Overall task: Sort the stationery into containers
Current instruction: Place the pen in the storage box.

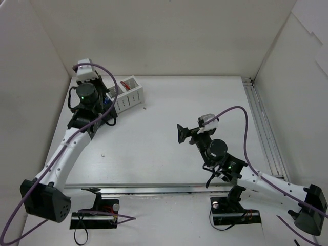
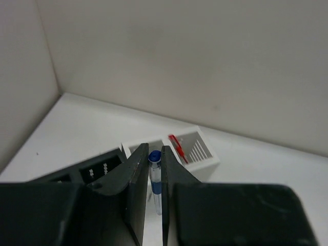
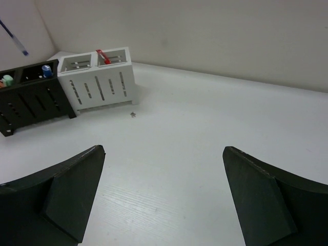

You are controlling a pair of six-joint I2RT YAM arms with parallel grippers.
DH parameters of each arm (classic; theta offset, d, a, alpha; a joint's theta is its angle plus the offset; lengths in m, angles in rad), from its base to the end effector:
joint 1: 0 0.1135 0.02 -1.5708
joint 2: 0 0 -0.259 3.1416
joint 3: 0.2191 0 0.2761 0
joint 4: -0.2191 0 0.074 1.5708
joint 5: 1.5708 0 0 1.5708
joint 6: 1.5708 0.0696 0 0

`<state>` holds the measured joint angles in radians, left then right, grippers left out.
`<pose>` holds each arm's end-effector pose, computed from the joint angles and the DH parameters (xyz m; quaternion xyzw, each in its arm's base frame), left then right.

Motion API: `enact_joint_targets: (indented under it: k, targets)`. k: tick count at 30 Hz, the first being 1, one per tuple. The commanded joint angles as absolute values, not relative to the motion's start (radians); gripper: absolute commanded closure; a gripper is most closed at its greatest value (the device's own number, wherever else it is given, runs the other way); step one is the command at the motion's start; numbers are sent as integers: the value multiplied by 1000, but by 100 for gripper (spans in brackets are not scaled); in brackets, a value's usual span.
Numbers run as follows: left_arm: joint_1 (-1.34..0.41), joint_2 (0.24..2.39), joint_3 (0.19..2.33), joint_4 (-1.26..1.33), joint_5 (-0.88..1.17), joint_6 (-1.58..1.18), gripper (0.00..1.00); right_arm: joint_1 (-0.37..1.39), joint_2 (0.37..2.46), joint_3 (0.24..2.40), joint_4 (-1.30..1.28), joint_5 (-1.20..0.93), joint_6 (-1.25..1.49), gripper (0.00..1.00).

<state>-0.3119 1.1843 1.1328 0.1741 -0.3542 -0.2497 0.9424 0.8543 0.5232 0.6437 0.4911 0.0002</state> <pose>0.3242 -0.0792 0.4165 -0.1116 0.6559 -0.0922 0.7408 0.1753 0.1854 0.3196 -0.0839 0.5978 0.2287 0.7637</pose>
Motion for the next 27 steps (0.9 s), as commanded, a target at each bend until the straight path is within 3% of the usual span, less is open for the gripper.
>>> enact_joint_targets:
  k: [1, 13, 27]
  targets:
    - [-232, 1278, 1236, 336, -276, -150, 100, 939, 882, 541, 677, 589, 9, 2]
    - [-95, 1604, 1448, 477, -144, -126, 100, 867, 931, 558, 658, 652, -43, 2]
    - [-113, 1841, 1638, 551, -37, -294, 100, 773, 1011, 578, 655, 612, -28, 2]
